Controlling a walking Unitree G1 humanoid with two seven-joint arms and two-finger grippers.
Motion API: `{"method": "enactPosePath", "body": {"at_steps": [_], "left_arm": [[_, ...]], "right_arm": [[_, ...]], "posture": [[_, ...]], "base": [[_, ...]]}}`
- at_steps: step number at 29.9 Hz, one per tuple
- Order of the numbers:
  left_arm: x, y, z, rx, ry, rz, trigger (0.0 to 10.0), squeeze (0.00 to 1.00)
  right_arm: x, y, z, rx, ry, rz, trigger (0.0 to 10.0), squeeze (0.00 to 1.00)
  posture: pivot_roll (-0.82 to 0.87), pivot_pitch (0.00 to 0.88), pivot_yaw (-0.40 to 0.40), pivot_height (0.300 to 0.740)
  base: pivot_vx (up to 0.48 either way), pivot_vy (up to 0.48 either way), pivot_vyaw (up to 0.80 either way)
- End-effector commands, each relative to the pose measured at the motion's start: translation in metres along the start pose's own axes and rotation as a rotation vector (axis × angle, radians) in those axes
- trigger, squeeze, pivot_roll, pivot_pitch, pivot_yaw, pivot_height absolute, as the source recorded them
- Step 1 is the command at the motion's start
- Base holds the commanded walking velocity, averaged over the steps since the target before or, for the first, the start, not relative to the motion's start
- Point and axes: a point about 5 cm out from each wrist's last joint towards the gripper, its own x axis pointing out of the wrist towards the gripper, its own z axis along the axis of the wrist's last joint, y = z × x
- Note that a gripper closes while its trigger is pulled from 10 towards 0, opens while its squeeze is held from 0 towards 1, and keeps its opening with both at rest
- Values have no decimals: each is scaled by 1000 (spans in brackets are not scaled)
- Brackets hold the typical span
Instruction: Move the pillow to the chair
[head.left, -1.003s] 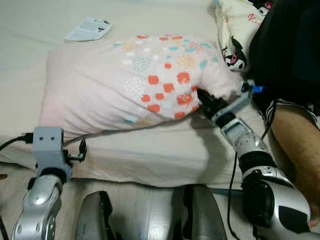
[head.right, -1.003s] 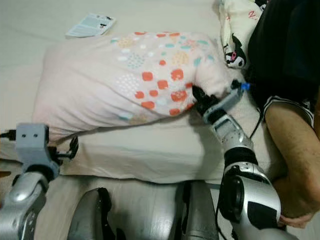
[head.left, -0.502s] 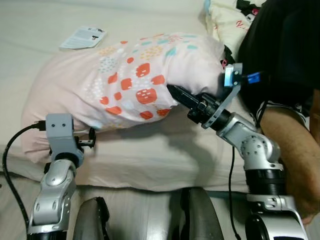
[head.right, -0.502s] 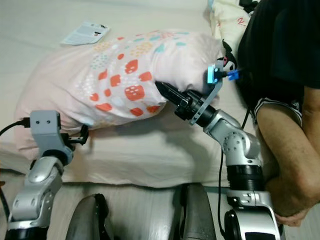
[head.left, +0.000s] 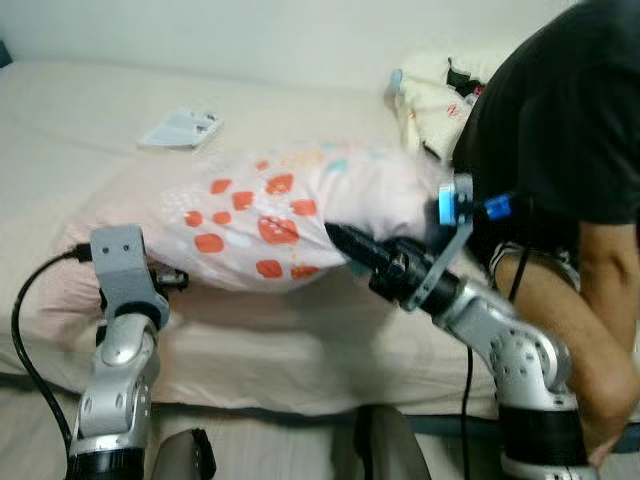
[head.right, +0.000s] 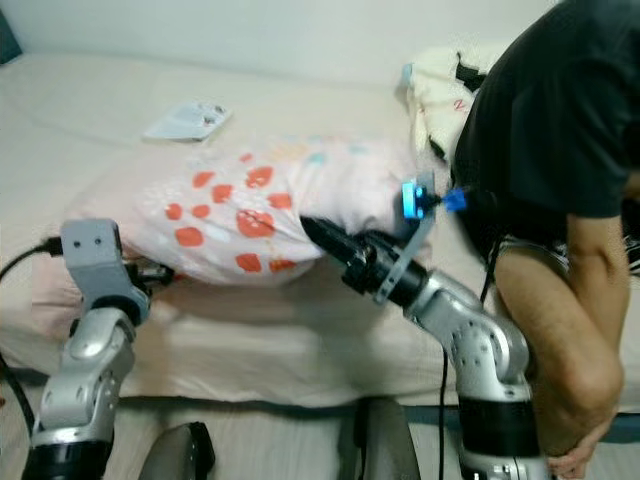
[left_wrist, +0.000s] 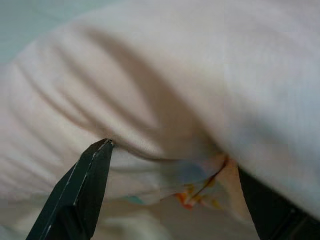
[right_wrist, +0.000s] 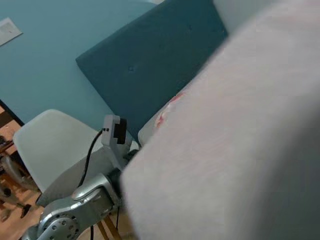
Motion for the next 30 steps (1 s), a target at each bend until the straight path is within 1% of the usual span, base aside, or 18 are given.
{"method": "enactPosePath", "body": {"at_steps": [1, 3, 4, 6, 7, 11, 16, 20, 24, 30], "left_arm": [[-3, -5, -3, -2, 0, -16, 10000, 0], [-4, -14, -7, -20, 7, -37, 10000, 0], [-4, -14, -7, -20, 7, -37, 10000, 0], [0, -21, -6, -33, 0, -51, 10000, 0], [2, -22, -5, -37, -6, -52, 10000, 0], [3, -18, -5, -36, -12, -48, 10000, 0], [2, -15, -6, -35, -12, -46, 10000, 0], [4, -16, -7, -37, -15, -58, 10000, 0], [4, -16, -7, -37, -15, -59, 10000, 0], [4, -19, -8, -29, -19, -67, 10000, 0]], "right_arm": [[3, 13, 7, -19, -31, 76, 0, 0], [-1, 11, -1, -2, -26, 36, 0, 0], [-1, 11, -1, -2, -26, 36, 0, 0], [-2, 10, -8, 13, -18, 8, 0, 0], [-3, 8, -10, 17, -14, -1, 0, 0], [-3, 8, -13, 21, -15, -17, 0, 0], [-3, 8, -12, 20, -24, -24, 0, 0], [-2, 8, -11, 17, -36, -28, 0, 0], [-1, 8, -11, 16, -37, -28, 0, 0], [0, 10, -8, 12, -48, -22, 0, 0]], "posture": [[-42, 32, -52, 557], [-37, 20, -52, 566], [-37, 20, -52, 566], [-38, 15, -52, 576], [-34, 17, -49, 581], [-28, 18, -45, 595], [-26, 19, -42, 610], [-26, 20, -39, 629], [-27, 20, -39, 634], [-26, 23, -39, 658]], "base": [[-330, 0, 0], [-334, 0, 0], [-334, 0, 0], [-330, 0, 0], [-334, 0, 0], [-309, 0, 0], [0, 0, 0], [0, 0, 0], [0, 0, 0], [0, 0, 0]]}}
